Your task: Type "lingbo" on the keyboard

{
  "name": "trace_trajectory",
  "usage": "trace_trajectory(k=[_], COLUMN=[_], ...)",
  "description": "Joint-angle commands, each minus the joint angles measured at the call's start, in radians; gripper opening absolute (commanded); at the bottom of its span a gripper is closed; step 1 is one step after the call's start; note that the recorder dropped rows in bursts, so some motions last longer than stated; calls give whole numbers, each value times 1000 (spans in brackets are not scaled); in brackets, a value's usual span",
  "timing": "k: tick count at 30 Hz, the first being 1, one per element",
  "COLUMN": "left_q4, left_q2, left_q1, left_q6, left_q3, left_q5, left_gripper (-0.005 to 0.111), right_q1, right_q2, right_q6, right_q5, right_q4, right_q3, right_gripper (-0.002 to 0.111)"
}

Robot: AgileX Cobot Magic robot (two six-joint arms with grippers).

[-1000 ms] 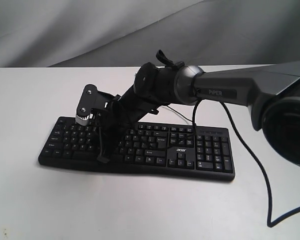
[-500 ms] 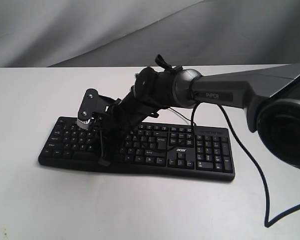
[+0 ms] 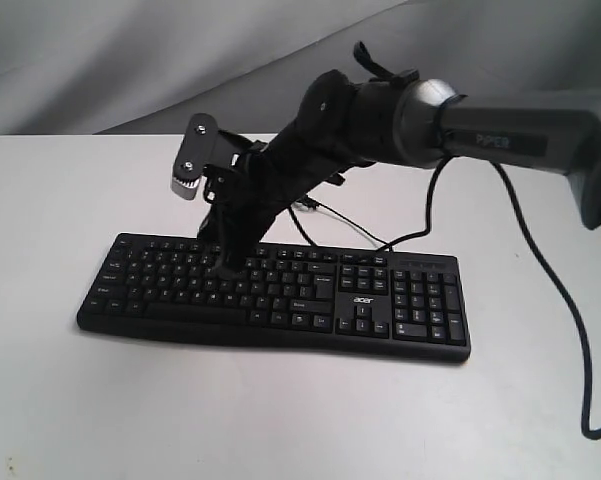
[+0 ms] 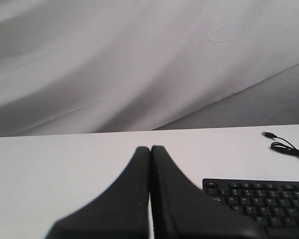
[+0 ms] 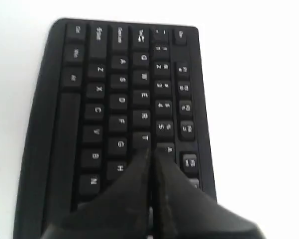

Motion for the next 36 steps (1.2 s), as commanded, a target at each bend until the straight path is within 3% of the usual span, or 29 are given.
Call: trace_trajectory(k=[1, 7, 14, 36], left_q4=[0, 0, 0, 0], left_q2=[-5, -5, -5, -5], left_q1=[-7, -7, -7, -7], left_q6=[-2, -2, -2, -2], left_q3=[5, 5, 5, 5], left_q5=[-10, -10, -10, -10], left_gripper=[1, 1, 1, 1], right_q1=[-47, -83, -88, -104], right_q2=[-61, -97, -56, 7], right_q6=[12, -44, -180, -327], right_q5=[-64, -135, -141, -97], right_q4=[11, 85, 236, 352], right_q3=[121, 232, 233, 228], right_gripper=[0, 0, 0, 0])
